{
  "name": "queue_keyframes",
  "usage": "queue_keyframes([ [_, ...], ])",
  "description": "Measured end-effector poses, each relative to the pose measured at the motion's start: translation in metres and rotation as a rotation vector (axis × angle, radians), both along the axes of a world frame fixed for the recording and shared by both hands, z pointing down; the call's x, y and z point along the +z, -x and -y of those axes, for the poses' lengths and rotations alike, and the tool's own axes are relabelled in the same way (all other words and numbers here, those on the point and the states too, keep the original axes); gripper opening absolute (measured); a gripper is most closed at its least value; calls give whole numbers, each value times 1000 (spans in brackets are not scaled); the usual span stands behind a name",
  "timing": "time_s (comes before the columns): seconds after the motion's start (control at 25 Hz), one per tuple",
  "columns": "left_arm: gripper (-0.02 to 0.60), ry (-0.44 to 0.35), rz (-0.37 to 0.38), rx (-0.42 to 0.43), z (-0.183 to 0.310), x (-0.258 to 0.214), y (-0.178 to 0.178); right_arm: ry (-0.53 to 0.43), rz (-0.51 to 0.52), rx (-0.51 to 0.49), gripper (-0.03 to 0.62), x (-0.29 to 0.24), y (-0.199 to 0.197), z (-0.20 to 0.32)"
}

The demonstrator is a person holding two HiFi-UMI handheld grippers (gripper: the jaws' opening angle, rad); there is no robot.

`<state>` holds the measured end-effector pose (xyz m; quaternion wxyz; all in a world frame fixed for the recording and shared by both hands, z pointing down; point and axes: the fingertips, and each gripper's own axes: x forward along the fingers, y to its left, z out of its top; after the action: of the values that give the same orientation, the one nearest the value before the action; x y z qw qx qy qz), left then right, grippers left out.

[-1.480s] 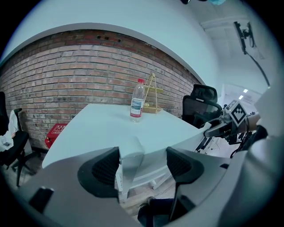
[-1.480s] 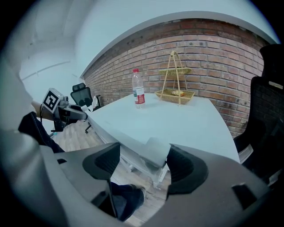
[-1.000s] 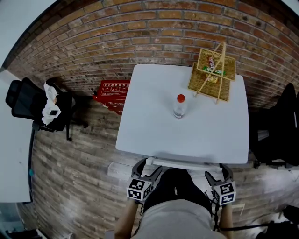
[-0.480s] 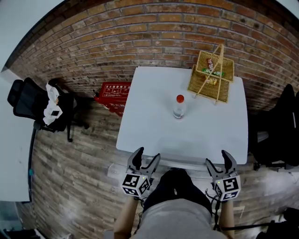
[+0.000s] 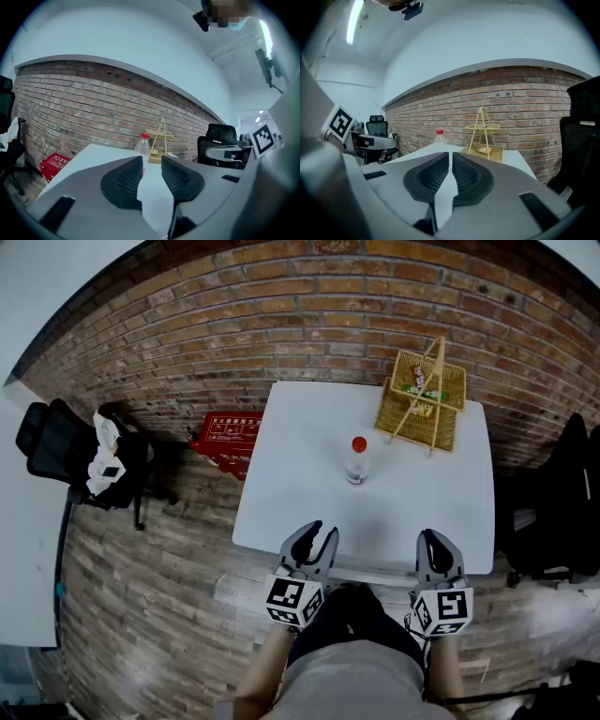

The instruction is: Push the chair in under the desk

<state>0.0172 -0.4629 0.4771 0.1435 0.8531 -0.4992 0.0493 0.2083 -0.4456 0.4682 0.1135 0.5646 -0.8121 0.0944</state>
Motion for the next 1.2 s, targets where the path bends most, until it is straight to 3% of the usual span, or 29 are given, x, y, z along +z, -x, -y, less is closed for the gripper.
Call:
queue_keyframes([
  [0.16,54,-19,25,37,0,-4,-19,-11,-34,-15,26,-2,11,6],
  [0.32,34,-14,35,57,-1,-4,-33,-8,-17,-29,18,-4,21,8],
  [1.2,32,-31,55,83,0,-8,-47,3,-8,-86,15,-2,46,8],
])
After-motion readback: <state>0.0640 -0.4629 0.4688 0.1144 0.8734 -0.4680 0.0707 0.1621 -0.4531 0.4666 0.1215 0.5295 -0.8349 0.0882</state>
